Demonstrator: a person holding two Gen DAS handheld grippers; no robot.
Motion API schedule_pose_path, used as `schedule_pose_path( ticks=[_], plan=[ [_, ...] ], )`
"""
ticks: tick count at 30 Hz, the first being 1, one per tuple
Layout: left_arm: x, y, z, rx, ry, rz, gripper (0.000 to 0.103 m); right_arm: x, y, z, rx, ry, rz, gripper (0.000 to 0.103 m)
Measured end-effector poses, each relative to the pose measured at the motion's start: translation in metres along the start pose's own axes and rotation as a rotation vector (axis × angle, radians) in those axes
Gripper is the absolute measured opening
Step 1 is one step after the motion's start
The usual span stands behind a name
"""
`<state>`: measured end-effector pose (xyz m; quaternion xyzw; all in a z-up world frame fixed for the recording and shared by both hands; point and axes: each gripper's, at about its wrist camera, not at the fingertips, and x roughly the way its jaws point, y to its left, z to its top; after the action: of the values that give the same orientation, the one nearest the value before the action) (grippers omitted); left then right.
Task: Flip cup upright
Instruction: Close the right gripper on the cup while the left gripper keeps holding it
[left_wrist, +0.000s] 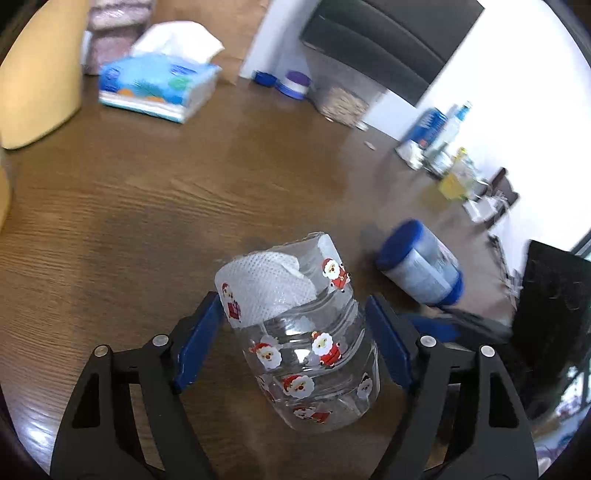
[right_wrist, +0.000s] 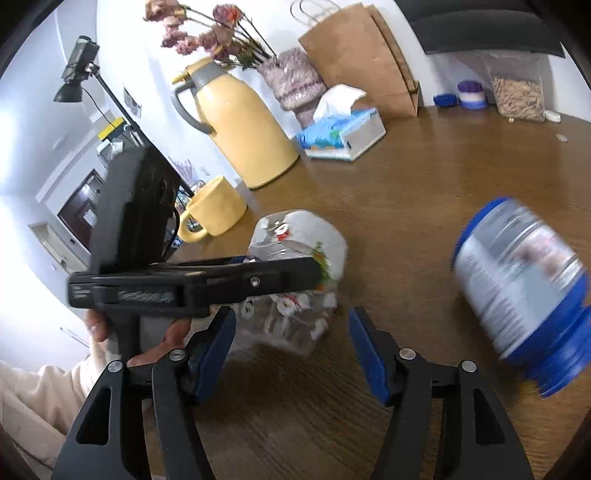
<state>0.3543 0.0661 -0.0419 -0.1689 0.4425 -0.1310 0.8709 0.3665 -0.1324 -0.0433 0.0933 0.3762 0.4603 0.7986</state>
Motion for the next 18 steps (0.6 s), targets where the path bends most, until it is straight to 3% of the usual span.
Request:
schedule_pose_path(
  ticks=[3,6,8,12,14,18],
  plan=[
    [-0.004,0.002,0.002,0.011,-0.040,0.049,0.075,-0.016,-0.005,0.003,0.016,-0.057,-0.015,0.069],
    [-0.019,-0.018,-0.003,0.141,-0.107,0.074,0.075,-0.026,-0.011,0.004,0.045,-0.093,0.007,0.069],
    [-0.033,-0.039,-0.011,0.261,-0.149,0.003,0.074,-0.029,-0.014,0.004,0.075,-0.108,0.053,0.069],
    [-0.047,-0.074,-0.036,0.489,-0.229,-0.024,0.075,-0.037,-0.015,0.005,0.121,-0.158,0.160,0.073],
    [-0.047,-0.083,-0.046,0.551,-0.218,-0.063,0.074,-0.035,-0.019,0.005,0.163,-0.167,0.191,0.080],
    [-0.044,-0.086,-0.048,0.574,-0.203,-0.107,0.074,-0.022,-0.020,0.003,0.208,-0.109,0.299,0.082]
  ],
)
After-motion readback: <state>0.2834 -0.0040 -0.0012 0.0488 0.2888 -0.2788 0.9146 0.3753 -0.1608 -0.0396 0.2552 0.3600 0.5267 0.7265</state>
